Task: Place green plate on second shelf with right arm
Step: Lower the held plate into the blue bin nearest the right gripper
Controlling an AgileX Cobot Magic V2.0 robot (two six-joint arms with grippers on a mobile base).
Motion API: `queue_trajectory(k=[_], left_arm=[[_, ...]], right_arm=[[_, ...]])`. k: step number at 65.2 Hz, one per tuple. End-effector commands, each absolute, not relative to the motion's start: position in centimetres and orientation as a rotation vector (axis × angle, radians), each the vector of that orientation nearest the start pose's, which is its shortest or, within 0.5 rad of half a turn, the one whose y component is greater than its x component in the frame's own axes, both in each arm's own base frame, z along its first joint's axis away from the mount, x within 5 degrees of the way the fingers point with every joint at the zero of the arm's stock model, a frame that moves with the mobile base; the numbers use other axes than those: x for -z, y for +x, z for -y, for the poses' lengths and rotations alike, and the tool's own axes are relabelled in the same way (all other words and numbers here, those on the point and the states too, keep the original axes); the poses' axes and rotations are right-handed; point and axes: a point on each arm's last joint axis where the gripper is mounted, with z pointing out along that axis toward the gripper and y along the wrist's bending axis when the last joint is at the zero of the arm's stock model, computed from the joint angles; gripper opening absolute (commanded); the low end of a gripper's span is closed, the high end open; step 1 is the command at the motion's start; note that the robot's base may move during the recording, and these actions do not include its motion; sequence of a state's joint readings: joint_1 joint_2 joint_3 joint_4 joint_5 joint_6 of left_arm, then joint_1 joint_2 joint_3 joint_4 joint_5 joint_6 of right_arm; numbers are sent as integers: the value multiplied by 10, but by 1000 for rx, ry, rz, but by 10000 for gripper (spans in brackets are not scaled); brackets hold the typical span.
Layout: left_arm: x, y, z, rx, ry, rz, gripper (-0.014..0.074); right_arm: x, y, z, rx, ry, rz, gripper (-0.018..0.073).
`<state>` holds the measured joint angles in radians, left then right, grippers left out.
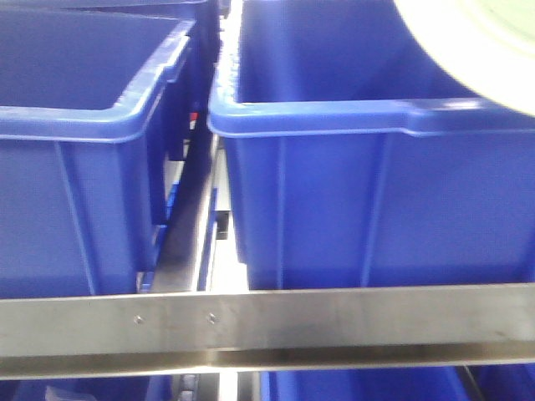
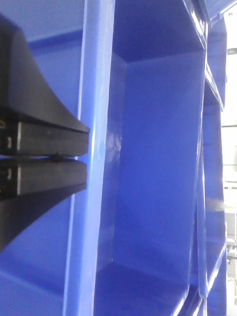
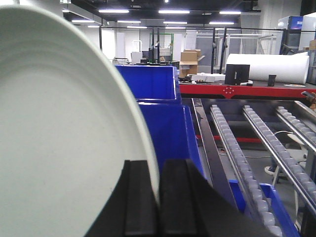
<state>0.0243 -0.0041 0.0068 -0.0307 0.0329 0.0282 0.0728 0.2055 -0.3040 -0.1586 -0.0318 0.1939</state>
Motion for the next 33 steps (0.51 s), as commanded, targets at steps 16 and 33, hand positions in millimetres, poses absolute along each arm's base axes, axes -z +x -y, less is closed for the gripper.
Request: queue_trajectory(k=[16, 33], left_arm=[[-204, 56, -1, -13, -23, -1450, 130], [-204, 56, -1, -13, -23, -1450, 130]], right_arm=[[-326, 58, -6, -119, -27, -1221, 53], [-326, 58, -6, -119, -27, -1221, 53]])
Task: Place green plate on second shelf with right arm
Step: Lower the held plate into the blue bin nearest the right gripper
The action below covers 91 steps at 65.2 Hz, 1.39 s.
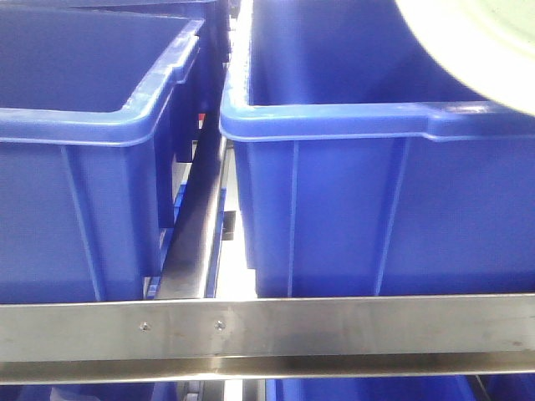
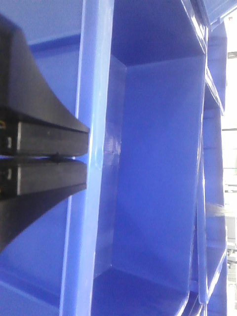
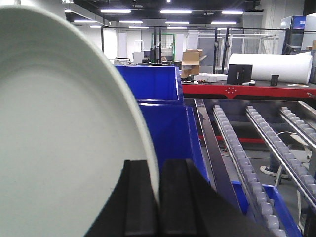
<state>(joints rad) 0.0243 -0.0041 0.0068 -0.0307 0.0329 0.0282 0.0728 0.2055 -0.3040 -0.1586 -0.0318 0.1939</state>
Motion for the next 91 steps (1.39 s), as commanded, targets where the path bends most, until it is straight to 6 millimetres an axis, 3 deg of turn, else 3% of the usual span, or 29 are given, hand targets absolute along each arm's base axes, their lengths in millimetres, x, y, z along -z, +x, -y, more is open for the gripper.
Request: queue_trajectory(k=[1, 12, 19, 25, 48, 58, 69, 81, 87, 91], left_arm=[[-204, 56, -1, -13, -23, -1450, 130], [-204, 56, -1, -13, -23, -1450, 130], [-204, 56, -1, -13, -23, -1450, 130], [-204, 56, -1, -13, -23, -1450, 130], [-204, 56, -1, -13, -23, -1450, 130], [-204, 56, -1, -13, -23, -1450, 130], [-204, 56, -1, -13, -23, -1450, 130], [-204, 56, -1, -13, -23, -1450, 130], [-204, 56, -1, -13, -23, -1450, 130], [-204, 56, -1, -13, -23, -1450, 130]], right_arm=[[-326, 58, -6, -119, -27, -1221, 53], [-334, 55, -7, -131, -38, -1124, 53], [-346, 49, -9, -150, -56, -966, 53], [-351, 60, -10, -175, -51, -955, 53], [-350, 177, -17, -255, 37, -1303, 76], [-349, 234, -21, -309, 101, -1417, 236], [-353, 273, -28, -365, 132, -1471, 407], [-366, 280, -34, -350, 75, -1468, 389], [-369, 274, -33, -337, 77, -1494, 312], [-372, 267, -31, -323, 86, -1526, 208]])
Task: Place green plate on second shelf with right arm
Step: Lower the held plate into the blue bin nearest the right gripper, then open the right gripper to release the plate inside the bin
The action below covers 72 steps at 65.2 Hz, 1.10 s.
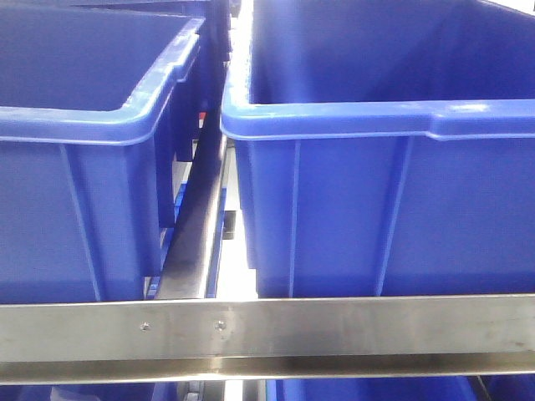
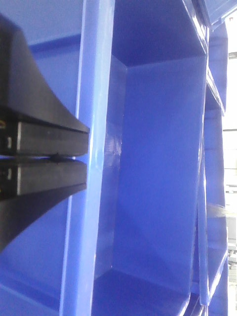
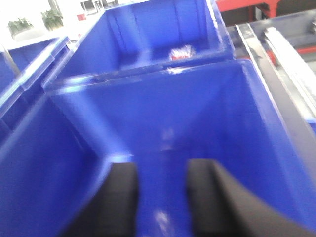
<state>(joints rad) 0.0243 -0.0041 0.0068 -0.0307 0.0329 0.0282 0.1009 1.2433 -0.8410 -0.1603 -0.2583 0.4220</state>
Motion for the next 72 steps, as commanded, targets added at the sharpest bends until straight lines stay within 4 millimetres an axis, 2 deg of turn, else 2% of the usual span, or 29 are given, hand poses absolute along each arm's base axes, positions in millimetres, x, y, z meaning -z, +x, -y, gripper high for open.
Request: queue_trajectory(k=[1, 5, 6, 9, 16, 21, 32, 45, 53, 60, 67, 72], left_arm=[[-204, 56, -1, -13, -23, -1450, 130], [-204, 56, -1, -13, -23, -1450, 130], [-204, 56, -1, -13, -23, -1450, 130], [-204, 56, -1, -13, -23, -1450, 130], [-204, 56, -1, -13, -23, -1450, 130], [-204, 56, -1, -13, -23, -1450, 130], [-204, 56, -1, -13, -23, -1450, 130], [-204, 56, -1, -13, -23, -1450, 130], [-204, 56, -1, -13, -23, -1450, 130], [-204, 56, -1, -13, -23, -1450, 130], [-204, 56, -1, -13, -23, -1450, 130], [-204, 56, -1, -13, -23, -1450, 130]], right_arm=[[-373, 263, -30, -316, 91, -1544, 179], [-374, 253, -28, -289, 102, -1607, 37], [-374, 250, -27, -283, 104, -1620, 34], [-378, 240, -25, -259, 104, -1648, 66], [-386, 210, -19, -182, 86, -1697, 52], [-398, 178, -13, -148, 79, -1659, 52], [-409, 116, -4, -128, 114, -1597, 52], [-415, 65, 4, -124, 143, -1523, 52], [-418, 53, 5, -130, 143, -1480, 52], [-417, 53, 5, -124, 139, -1478, 52], [-410, 56, 5, -110, 117, -1459, 52], [-397, 53, 4, -125, 115, -1423, 52]])
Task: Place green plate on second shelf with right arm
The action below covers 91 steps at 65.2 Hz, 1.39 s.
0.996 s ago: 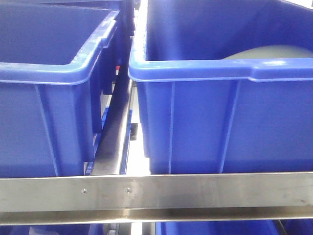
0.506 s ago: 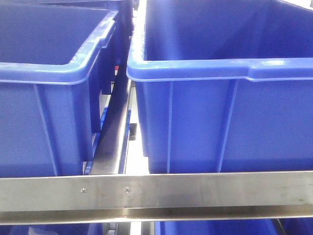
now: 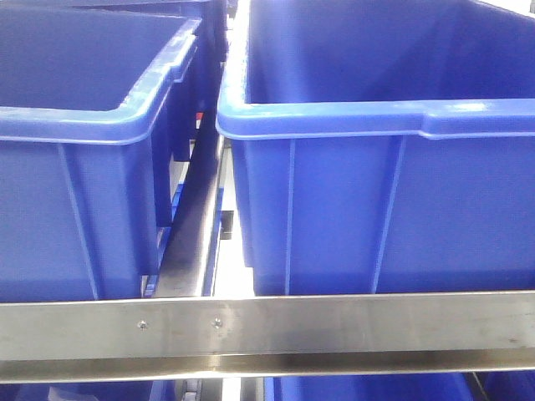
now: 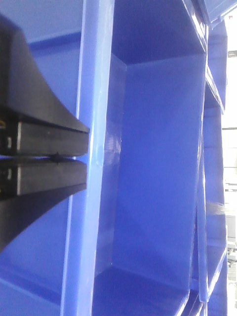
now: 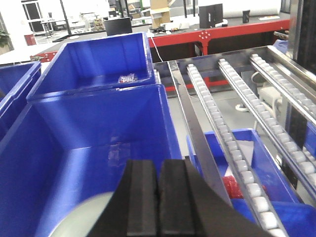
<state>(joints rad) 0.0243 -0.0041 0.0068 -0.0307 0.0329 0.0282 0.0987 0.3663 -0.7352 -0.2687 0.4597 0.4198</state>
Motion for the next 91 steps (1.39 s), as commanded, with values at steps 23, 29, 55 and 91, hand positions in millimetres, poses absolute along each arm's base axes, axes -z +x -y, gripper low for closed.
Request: queue_trajectory(k=[23, 29, 55, 91], left_arm=[[-204, 56, -1, -13, -23, -1450, 130], [-204, 56, -1, -13, -23, -1450, 130], [-204, 56, -1, -13, -23, -1450, 130], [-204, 56, -1, -13, -23, -1450, 130]], right_arm=[[-291, 44, 0, -160, 162, -1484, 52], [-267, 44, 0, -161, 156, -1460, 52], [-217, 53, 1, 5, 11, -1408, 52], [-225, 51, -1, -20, -11, -1308, 52]])
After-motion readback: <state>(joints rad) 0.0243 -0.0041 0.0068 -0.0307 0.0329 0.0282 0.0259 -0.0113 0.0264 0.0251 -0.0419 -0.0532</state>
